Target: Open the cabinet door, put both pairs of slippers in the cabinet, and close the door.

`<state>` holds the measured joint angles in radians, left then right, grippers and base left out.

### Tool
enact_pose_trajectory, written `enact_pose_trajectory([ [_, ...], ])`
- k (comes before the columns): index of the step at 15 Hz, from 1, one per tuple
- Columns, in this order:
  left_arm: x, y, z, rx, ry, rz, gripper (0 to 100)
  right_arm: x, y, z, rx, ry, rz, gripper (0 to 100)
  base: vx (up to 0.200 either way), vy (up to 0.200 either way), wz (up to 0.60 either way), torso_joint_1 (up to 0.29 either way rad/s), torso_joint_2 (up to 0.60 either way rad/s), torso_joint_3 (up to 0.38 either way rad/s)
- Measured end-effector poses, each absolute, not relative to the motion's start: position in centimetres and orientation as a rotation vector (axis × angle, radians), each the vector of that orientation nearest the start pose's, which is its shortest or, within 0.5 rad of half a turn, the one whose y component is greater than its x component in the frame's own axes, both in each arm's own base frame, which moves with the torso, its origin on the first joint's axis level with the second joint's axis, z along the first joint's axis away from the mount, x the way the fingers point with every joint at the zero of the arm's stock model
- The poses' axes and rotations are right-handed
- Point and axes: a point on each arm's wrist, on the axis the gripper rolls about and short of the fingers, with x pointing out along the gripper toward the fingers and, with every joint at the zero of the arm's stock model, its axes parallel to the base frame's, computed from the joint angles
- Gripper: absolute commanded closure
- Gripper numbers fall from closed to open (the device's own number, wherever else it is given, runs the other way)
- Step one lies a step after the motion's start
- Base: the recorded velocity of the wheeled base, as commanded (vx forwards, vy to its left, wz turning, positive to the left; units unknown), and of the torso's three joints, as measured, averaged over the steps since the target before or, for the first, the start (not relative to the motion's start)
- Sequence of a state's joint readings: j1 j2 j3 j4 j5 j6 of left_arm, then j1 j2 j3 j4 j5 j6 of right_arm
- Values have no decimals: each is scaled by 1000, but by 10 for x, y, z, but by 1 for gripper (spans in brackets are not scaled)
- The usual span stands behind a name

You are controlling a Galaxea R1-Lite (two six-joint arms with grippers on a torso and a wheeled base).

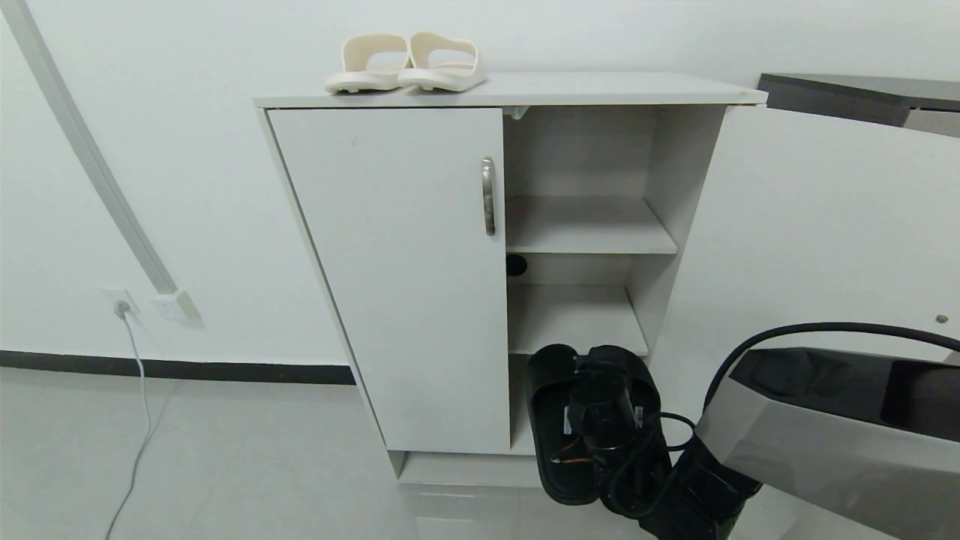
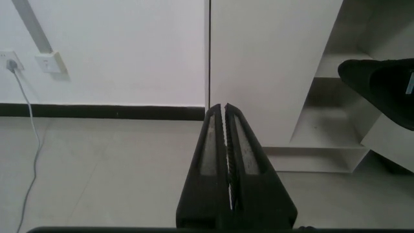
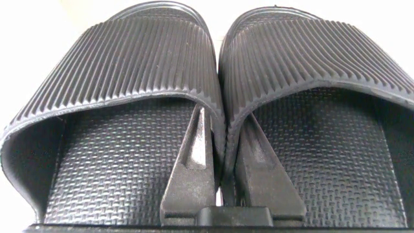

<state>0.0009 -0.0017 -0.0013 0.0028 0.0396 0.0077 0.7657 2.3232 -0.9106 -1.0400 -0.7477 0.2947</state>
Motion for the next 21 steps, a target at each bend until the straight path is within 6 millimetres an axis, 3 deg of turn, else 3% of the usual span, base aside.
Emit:
enact_pose_trajectory([
  [8,-23,1,75,8,1,40,100,298,264,24,52,255,-25,100,0,0,0,2,1,-187],
  [13,-23,1,76,7,-1,42,100,304,257,35,76,77,-18,100,0,0,0,3,1,-36],
  [21,-23,1,76,7,-1,41,100,310,251,16,28,92,-36,100,0,0,0,0,0,0],
])
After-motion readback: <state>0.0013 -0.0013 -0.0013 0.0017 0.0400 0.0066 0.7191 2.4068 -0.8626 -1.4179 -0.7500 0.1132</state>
